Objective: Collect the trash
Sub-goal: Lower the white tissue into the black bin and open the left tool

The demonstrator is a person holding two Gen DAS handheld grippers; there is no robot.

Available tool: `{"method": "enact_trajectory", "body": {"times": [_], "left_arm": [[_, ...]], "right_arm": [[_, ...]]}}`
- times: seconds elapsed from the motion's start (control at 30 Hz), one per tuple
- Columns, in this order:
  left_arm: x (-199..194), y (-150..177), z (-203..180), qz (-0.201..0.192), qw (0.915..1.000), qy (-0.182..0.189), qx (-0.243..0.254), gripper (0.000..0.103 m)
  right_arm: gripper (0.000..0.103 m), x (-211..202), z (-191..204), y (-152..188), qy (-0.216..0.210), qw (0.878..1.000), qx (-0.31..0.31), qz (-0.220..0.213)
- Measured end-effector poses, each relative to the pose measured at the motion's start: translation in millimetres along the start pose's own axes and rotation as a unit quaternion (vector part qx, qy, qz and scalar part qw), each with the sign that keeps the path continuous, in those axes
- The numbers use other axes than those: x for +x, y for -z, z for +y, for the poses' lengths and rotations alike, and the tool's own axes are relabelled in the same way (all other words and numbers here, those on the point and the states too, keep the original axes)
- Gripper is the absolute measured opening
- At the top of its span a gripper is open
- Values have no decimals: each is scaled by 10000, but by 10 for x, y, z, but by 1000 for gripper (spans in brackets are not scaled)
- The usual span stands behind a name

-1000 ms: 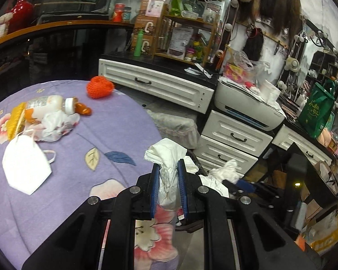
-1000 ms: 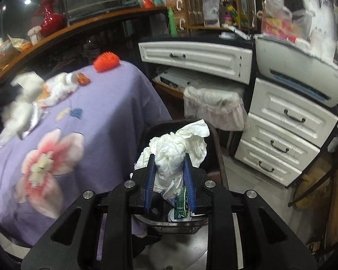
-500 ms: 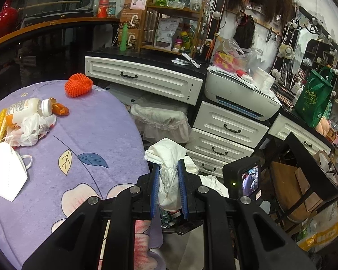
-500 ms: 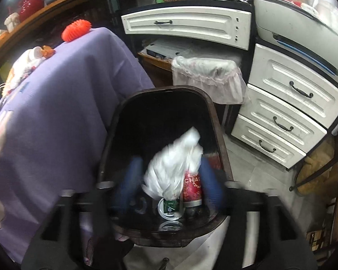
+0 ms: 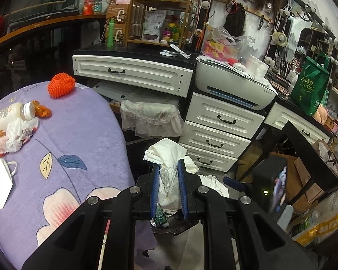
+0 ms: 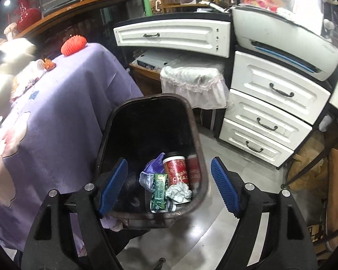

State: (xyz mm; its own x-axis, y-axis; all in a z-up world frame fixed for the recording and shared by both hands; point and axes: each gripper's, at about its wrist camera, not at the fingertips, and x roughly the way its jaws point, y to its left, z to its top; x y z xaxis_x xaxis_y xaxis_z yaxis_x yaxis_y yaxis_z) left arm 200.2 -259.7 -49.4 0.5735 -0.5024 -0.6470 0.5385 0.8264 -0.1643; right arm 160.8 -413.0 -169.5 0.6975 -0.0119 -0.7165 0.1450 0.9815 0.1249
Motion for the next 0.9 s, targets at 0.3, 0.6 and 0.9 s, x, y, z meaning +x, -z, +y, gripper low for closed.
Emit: {"method": "enact_trajectory", "body": {"times": [0.3,0.6,0.9], "left_arm": [[228,-51,-154,177,9996,19,227,16],[637,-54,-318,515,9977,-38,439,16],[1054,33,-345,956,9943,-206,432,16]], "right_arm": [[77,-388,-297,101,208,9992,302,-130],[77,-553,-554,263,375,9977,548,-129],[77,-599,-643,341,390,9969,674,-121]]}}
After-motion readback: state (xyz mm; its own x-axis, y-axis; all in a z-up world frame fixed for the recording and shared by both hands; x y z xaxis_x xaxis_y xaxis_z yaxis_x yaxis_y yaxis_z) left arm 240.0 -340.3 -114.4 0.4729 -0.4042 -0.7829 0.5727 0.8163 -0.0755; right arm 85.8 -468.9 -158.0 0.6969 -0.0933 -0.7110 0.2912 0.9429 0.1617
